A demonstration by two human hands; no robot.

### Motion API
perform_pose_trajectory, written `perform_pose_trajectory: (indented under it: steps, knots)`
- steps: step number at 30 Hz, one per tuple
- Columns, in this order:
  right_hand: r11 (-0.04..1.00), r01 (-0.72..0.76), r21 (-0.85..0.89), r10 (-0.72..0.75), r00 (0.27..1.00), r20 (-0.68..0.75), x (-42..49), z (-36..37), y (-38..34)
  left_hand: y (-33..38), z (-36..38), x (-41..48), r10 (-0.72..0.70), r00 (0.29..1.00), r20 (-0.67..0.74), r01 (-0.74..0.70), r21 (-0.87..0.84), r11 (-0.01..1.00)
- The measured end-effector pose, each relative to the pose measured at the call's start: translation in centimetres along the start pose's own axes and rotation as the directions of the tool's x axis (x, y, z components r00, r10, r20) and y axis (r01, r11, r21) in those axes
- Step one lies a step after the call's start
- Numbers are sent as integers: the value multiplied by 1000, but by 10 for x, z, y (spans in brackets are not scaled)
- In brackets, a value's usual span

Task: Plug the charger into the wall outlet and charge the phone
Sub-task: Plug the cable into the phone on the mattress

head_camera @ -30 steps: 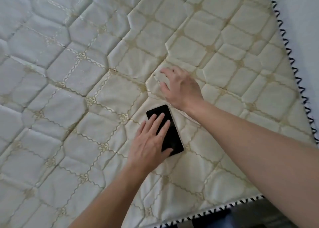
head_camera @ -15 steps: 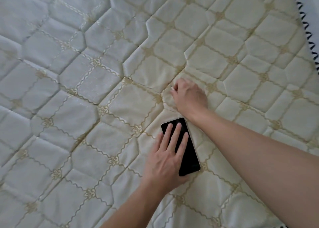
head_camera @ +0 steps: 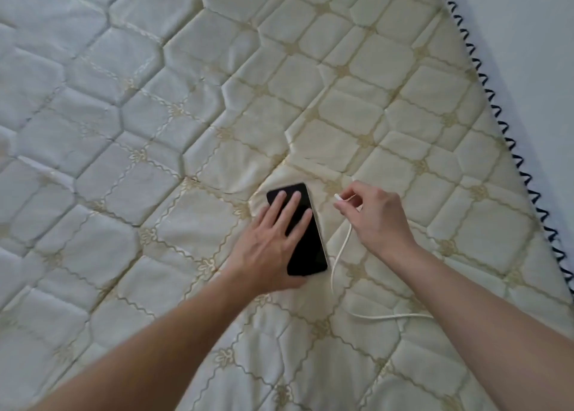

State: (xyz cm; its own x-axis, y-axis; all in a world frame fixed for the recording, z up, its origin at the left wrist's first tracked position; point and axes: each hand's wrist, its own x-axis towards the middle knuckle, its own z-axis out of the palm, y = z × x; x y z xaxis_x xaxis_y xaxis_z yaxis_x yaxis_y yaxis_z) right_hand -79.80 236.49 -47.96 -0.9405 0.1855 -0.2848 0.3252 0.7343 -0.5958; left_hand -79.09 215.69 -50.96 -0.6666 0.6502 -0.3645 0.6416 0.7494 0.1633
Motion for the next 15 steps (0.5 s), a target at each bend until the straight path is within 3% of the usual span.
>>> perform_pose_trajectory:
  steps: [4,12,15]
  knots:
    - [988,-136,67,139,990,-38,-15,-20,29,-4,-21,37,22,999,41,-25,64,998]
    - [945,-292,149,277,954,112,-64,-6,55,-5,-42,91,59,992,109,-72,119,990]
    - [905,-354,237,335,935,116,-76,7,54,-7,-46,99,1,994,112,-10,77,997]
